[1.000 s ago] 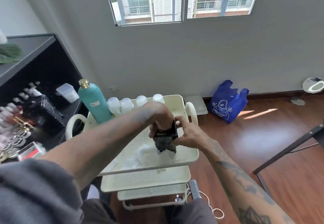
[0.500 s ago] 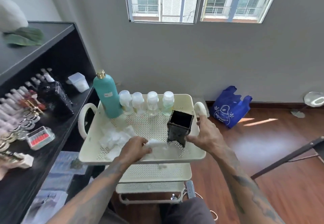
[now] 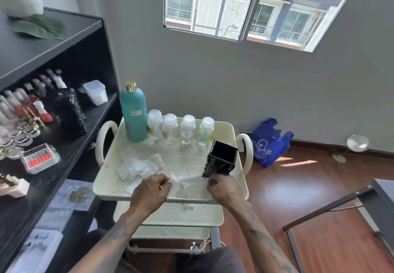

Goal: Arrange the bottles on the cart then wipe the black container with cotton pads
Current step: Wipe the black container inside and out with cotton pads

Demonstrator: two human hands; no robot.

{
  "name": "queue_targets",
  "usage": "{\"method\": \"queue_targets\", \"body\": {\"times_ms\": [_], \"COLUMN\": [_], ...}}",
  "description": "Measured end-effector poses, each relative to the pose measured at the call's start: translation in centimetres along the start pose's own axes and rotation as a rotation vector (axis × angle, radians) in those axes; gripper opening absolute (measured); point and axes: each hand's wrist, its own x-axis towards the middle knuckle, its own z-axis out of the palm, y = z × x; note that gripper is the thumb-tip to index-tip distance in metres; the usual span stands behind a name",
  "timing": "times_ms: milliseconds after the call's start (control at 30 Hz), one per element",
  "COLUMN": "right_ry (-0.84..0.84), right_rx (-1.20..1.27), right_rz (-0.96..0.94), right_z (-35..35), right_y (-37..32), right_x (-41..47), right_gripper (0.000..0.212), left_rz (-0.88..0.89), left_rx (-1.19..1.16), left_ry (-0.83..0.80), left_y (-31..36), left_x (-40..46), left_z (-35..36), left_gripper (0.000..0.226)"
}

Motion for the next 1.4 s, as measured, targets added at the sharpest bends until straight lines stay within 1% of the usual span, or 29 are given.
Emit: {"method": "queue_targets", "body": {"times_ms": [67, 167, 200, 267, 333, 367, 400, 433, 467, 500, 533, 567, 600, 667, 733, 833, 933, 1033, 1067, 1167, 1267, 1300, 1367, 1400], "right_ry": [0.061, 0.053, 0.060, 0.073, 0.102, 0.174, 0.303, 0.473, 0.635, 0.764, 0.837, 0.844, 0.798, 0.623, 0.424, 0.171, -0.049, -0.233, -0.298, -0.380, -0.396, -0.401, -0.421, -0.379], "right_rx": [0.103, 0.119, 0.171, 0.346, 0.581, 0.673, 0.693, 0.636, 0.533, 0.405, 0.268, 0.138, 0.022, -0.180, -0.328, -0.451, -0.636, -0.685, -0.695, -0.729, -0.786, -0.763, -0.625, -0.527], "right_rz": [-0.057, -0.142, -0.155, -0.154, -0.148, -0.168, -0.206, -0.257, -0.315, -0.369, -0.407, -0.428, -0.432, -0.404, -0.291, -0.070, 0.000, 0.078, 0.115, 0.155, 0.104, 0.117, 0.107, 0.069], "right_z": [-0.4, -0.7, -0.8, -1.7, -3.4, -4.6, -5.8, -7.0, -8.1, -8.9, -9.4, -9.5, -9.3, -8.5, -8.2, -9.3, -9.4, -8.9, -8.9, -9.5, -9.9, -10.2, -11.0, -11.5], "right_y": [0.3, 0.5, 0.5, 0.4, 0.0, -0.2, -0.5, -0.7, -0.9, -1.2, -1.5, -1.7, -2.0, -2.2, -2.3, -3.3, -4.9, -6.2, -6.5, -7.7, -8.4, -8.4, -7.4, -6.5], "right_x": [-0.4, -1.5, -2.0, -3.1, -4.1, -4.3, -4.3, -4.0, -3.4, -2.7, -2.1, -1.4, -0.8, 0.5, 2.0, 4.1, 6.1, 7.2, 7.2, 6.2, 5.3, 5.2, 4.9, 4.7], "right_gripper": [0.012, 0.009, 0.011, 0.014, 0.012, 0.011, 0.011, 0.012, 0.013, 0.013, 0.012, 0.010, 0.008, 0.004, 0.012, 0.018, 0.026, 0.024, 0.029, 0.035, 0.030, 0.029, 0.027, 0.029], "left_rz": [-0.018, -0.041, -0.049, -0.055, -0.048, -0.041, -0.039, -0.036, -0.035, -0.036, -0.040, -0.045, -0.049, -0.049, -0.044, -0.035, -0.035, -0.042, -0.043, -0.039, -0.026, -0.030, -0.038, -0.037], "left_rx": [0.015, 0.036, 0.038, 0.037, 0.042, 0.046, 0.047, 0.046, 0.044, 0.048, 0.055, 0.060, 0.061, 0.064, 0.057, 0.045, 0.040, 0.032, 0.032, 0.032, 0.033, 0.028, 0.013, 0.000], "left_ry": [0.039, 0.056, 0.048, 0.040, 0.043, 0.050, 0.059, 0.067, 0.072, 0.077, 0.082, 0.085, 0.084, 0.078, 0.075, 0.077, 0.077, 0.070, 0.066, 0.062, 0.037, 0.020, -0.005, -0.008], "left_y": [0.4, 0.7, 0.7, 0.5, 0.3, 0.2, 0.1, 0.0, -0.1, -0.1, -0.1, -0.1, -0.1, 0.1, 0.2, 0.2, 0.1, 0.2, 0.2, 0.4, 0.3, 0.3, 0.4, 0.5], "left_x": [-0.1, 0.0, 0.0, 0.1, 0.2, 0.3, 0.4, 0.6, 0.7, 0.7, 0.7, 0.7, 0.7, 0.7, 0.8, 0.8, 0.9, 0.9, 0.9, 0.7, 0.5, 0.5, 0.5, 0.6], "left_z": [0.2, 0.7, 0.7, 0.9, 1.1, 1.2, 1.2, 1.3, 1.5, 1.6, 1.7, 1.8, 1.8, 1.9, 1.8, 1.7, 1.7, 1.7, 1.7, 1.6, 1.6, 1.6, 1.4, 1.2], "left_gripper": [0.011, 0.015, 0.016, 0.018, 0.018, 0.018, 0.017, 0.017, 0.018, 0.018, 0.018, 0.018, 0.017, 0.017, 0.018, 0.018, 0.018, 0.018, 0.018, 0.023, 0.028, 0.028, 0.026, 0.026]}}
